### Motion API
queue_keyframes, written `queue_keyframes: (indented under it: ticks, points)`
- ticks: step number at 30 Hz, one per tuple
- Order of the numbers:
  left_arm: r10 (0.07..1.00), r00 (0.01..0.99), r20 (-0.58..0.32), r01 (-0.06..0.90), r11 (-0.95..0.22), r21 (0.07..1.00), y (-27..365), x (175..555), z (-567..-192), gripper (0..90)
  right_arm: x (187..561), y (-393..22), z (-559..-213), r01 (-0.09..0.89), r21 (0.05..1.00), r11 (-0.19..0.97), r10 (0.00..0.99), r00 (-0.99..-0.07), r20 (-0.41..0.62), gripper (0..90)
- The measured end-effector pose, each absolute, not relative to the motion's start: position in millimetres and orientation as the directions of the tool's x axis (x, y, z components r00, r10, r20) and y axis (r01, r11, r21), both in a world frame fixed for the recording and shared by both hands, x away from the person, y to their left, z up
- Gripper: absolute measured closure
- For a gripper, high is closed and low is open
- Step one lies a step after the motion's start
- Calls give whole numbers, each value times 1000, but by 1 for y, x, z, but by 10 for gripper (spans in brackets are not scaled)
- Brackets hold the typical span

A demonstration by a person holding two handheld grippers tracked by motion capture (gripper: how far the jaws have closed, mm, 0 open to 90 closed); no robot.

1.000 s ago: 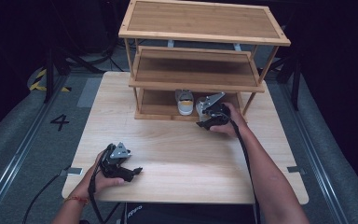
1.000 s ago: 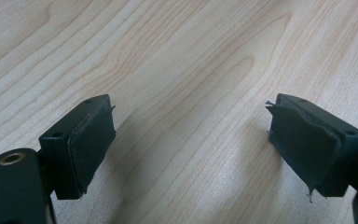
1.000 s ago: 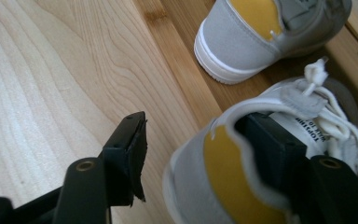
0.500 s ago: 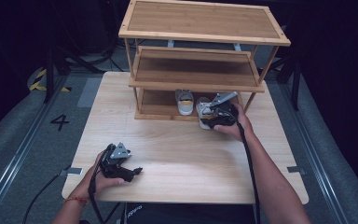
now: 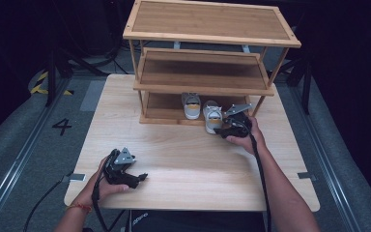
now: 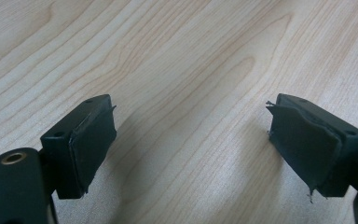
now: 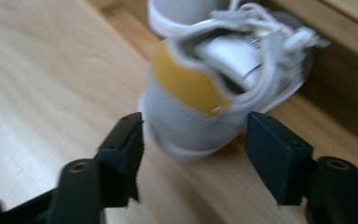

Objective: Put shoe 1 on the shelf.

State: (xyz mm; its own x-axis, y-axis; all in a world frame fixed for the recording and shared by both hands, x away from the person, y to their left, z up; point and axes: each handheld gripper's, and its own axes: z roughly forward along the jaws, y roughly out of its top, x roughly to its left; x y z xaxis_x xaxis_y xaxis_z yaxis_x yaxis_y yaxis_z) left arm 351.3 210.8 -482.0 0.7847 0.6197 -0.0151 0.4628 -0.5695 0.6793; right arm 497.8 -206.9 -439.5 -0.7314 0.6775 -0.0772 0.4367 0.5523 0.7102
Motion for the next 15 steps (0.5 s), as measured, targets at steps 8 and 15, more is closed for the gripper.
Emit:
queue_keyframes:
  ticks: [8,15]
  points:
    - [618,786,-15,462,-571,679,211,351,-482,145,513,-199,-443,443,707,551,685,-724,-80,347]
    - [618,786,-15,462,-571,679,211,351,-482,145,528,-192,-444,430,713,554,693,-713,-108,371]
